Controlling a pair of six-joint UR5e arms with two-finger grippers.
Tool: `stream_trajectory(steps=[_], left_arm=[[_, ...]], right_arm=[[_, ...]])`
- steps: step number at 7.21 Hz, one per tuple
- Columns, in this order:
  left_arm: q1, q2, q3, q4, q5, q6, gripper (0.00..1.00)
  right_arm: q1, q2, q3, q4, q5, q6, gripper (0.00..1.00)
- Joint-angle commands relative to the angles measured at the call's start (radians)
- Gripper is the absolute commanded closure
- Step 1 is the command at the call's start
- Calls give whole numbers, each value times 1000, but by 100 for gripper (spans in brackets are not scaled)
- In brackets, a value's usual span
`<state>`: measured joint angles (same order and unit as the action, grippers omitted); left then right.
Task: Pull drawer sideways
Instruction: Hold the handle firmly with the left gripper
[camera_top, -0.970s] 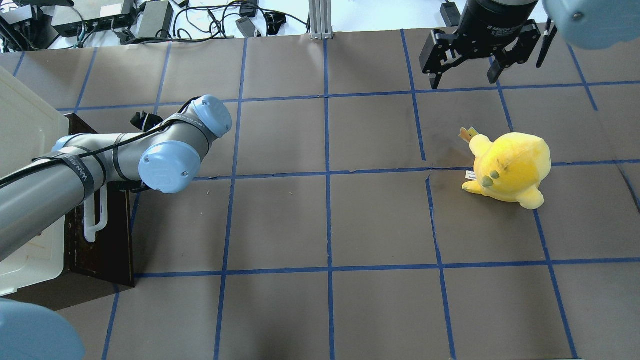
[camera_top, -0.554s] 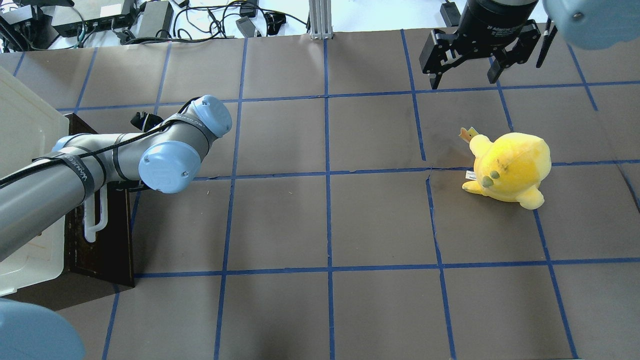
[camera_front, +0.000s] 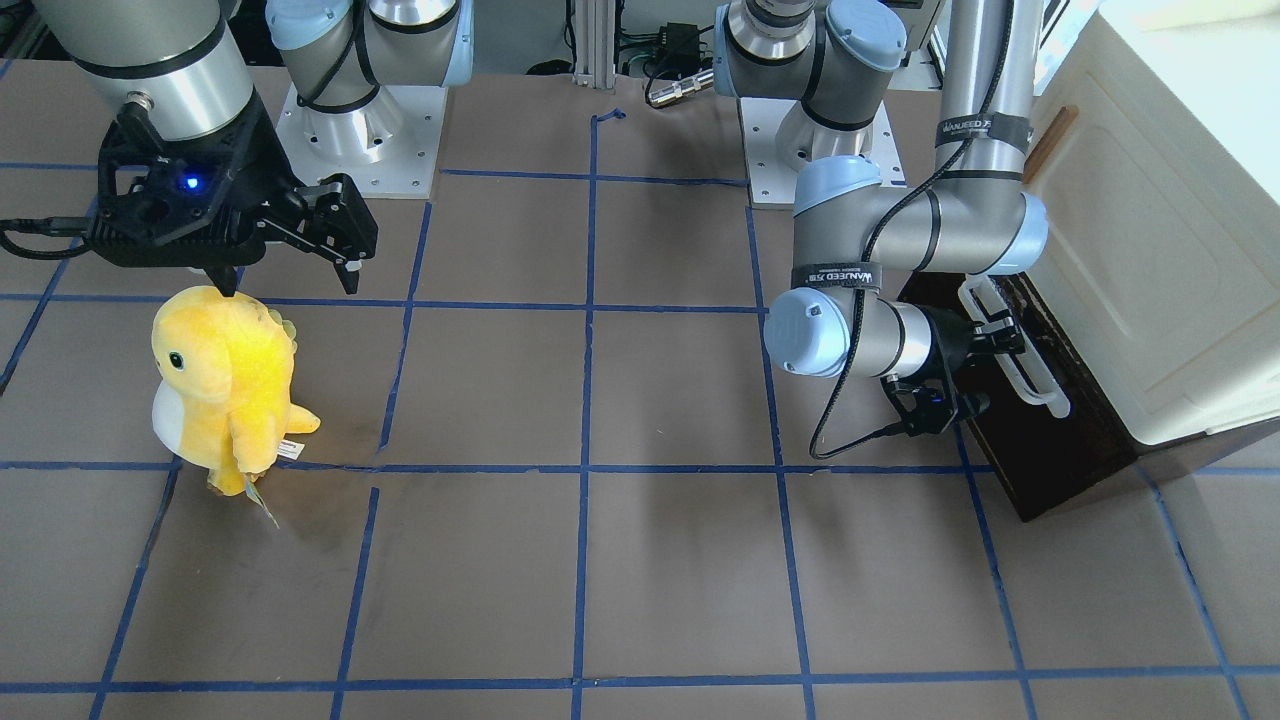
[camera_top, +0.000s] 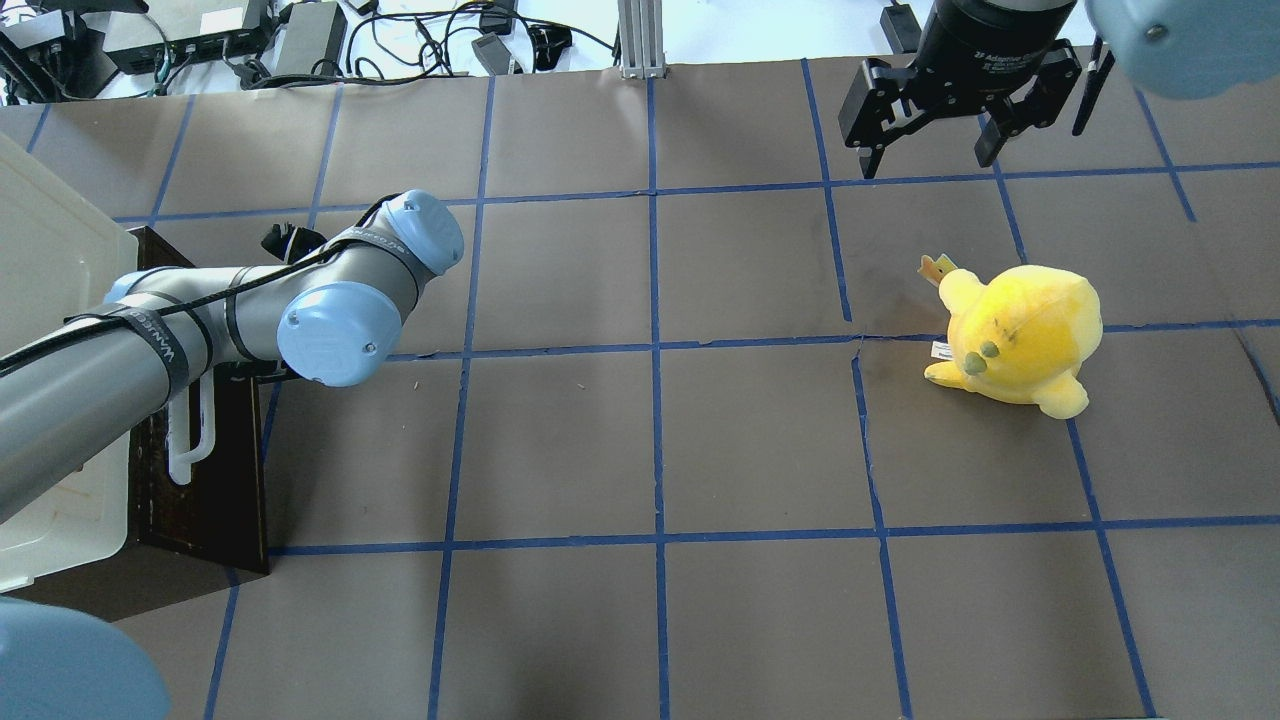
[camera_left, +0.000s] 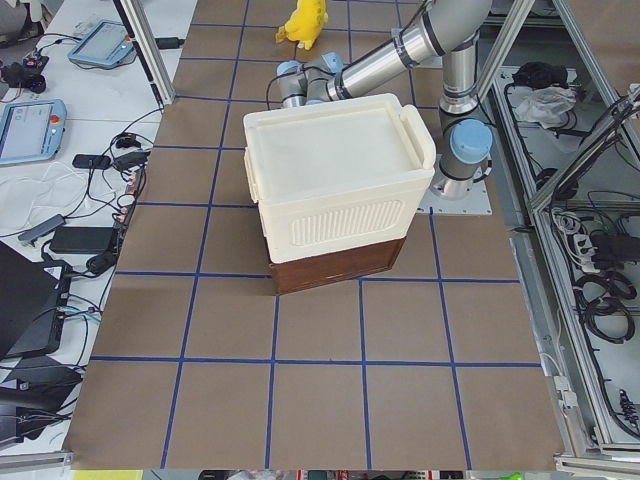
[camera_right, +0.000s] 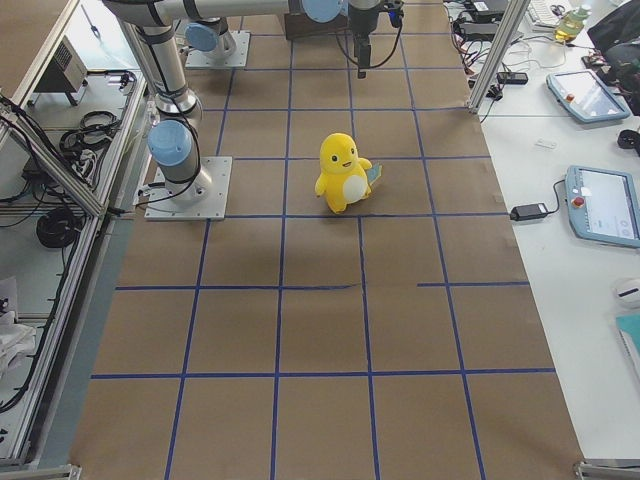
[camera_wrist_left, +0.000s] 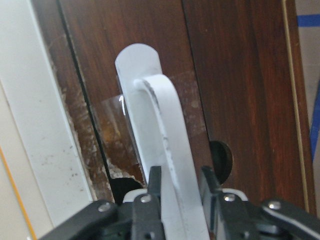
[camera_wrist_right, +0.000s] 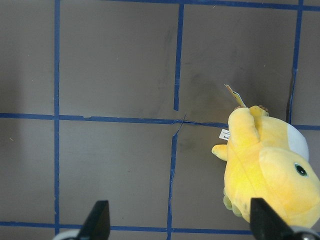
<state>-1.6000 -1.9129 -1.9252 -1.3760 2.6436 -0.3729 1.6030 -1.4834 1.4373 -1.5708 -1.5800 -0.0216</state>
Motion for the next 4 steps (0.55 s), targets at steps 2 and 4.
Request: stream_trajectory(steps=[2,4], left_arm=[[0,0,0,0,-1,0,75],[-1,-6,3,0,-1,2,77]], right_arm=[[0,0,0,0,0,0,0],[0,0,0,0,0,0,0]])
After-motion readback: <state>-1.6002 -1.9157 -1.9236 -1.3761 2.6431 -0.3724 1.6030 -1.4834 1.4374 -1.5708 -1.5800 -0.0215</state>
